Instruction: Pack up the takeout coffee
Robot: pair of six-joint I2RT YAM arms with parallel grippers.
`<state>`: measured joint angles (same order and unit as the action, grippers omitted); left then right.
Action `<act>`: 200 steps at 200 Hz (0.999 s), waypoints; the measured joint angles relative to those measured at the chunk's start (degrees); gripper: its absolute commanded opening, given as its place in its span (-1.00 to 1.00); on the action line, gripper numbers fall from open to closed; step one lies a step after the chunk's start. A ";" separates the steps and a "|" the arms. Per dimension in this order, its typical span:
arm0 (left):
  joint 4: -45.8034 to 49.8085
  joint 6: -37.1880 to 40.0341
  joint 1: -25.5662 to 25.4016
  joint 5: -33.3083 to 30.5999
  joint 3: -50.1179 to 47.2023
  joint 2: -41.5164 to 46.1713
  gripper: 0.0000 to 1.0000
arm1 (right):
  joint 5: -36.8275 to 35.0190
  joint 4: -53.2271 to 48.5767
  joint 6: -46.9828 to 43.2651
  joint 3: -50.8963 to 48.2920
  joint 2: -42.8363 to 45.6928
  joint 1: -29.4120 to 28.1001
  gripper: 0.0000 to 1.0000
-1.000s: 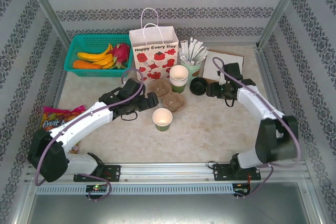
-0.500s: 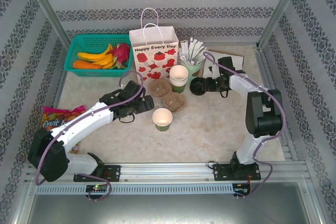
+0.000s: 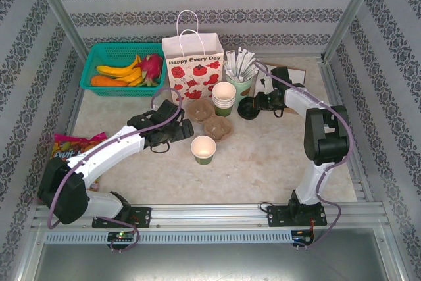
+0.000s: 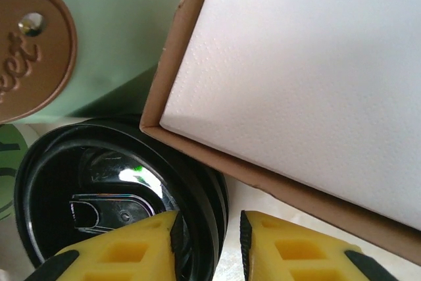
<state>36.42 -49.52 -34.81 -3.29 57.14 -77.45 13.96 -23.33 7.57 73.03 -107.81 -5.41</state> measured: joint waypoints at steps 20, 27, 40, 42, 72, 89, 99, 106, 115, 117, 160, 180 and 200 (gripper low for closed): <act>0.04 0.00 0.04 0.00 0.00 -0.02 0.99 | -0.24 -0.55 0.00 0.13 -0.09 -0.07 -0.37; 0.04 0.02 0.04 0.00 0.00 -0.07 0.99 | -0.42 -0.79 0.00 0.22 -0.15 -0.11 -0.39; 0.04 0.02 0.04 0.02 0.00 -0.13 0.99 | -0.87 -1.01 -0.02 0.33 -0.26 -0.37 -0.43; 0.04 0.02 0.04 0.02 0.00 -0.13 0.99 | -0.87 -1.05 0.04 0.33 -0.26 -0.39 -0.43; 0.04 0.17 0.04 0.02 0.00 -0.15 0.99 | -1.31 -1.40 -0.02 0.33 -0.26 -1.33 -0.46; 0.04 0.22 0.04 0.02 0.00 -0.15 0.99 | -1.92 -1.51 0.20 0.33 -0.26 -1.62 -0.59; 0.04 0.24 0.04 0.02 0.00 -0.15 0.99 | -2.40 -1.51 0.04 0.33 -0.26 -1.77 -0.62; 0.04 0.33 0.04 0.02 0.00 -0.15 0.99 | -2.82 -1.49 0.07 0.33 -0.24 -1.79 -0.65; 0.04 0.42 0.04 0.02 0.00 -0.15 0.99 | -3.45 -1.49 0.02 0.33 -0.15 -1.86 -0.69; 0.04 0.44 0.04 0.02 0.00 -0.15 0.99 | -3.61 -1.51 0.11 0.33 -0.13 -1.86 -0.70; -0.15 1.20 0.04 0.04 0.00 -0.07 0.99 | -6.56 -1.22 -0.09 -1.92 4.96 -1.86 -0.74; -1.97 2.16 0.04 0.33 -0.39 0.72 0.99 | -8.11 -0.94 -0.17 -3.56 8.76 -1.88 -0.76; -5.20 4.66 0.04 2.12 -1.62 3.08 0.99 | -10.16 -0.02 -0.24 -6.16 12.72 -1.97 -0.78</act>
<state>31.22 -44.86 -34.76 -1.17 55.53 -74.37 3.79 -23.35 7.33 66.87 -95.09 -7.38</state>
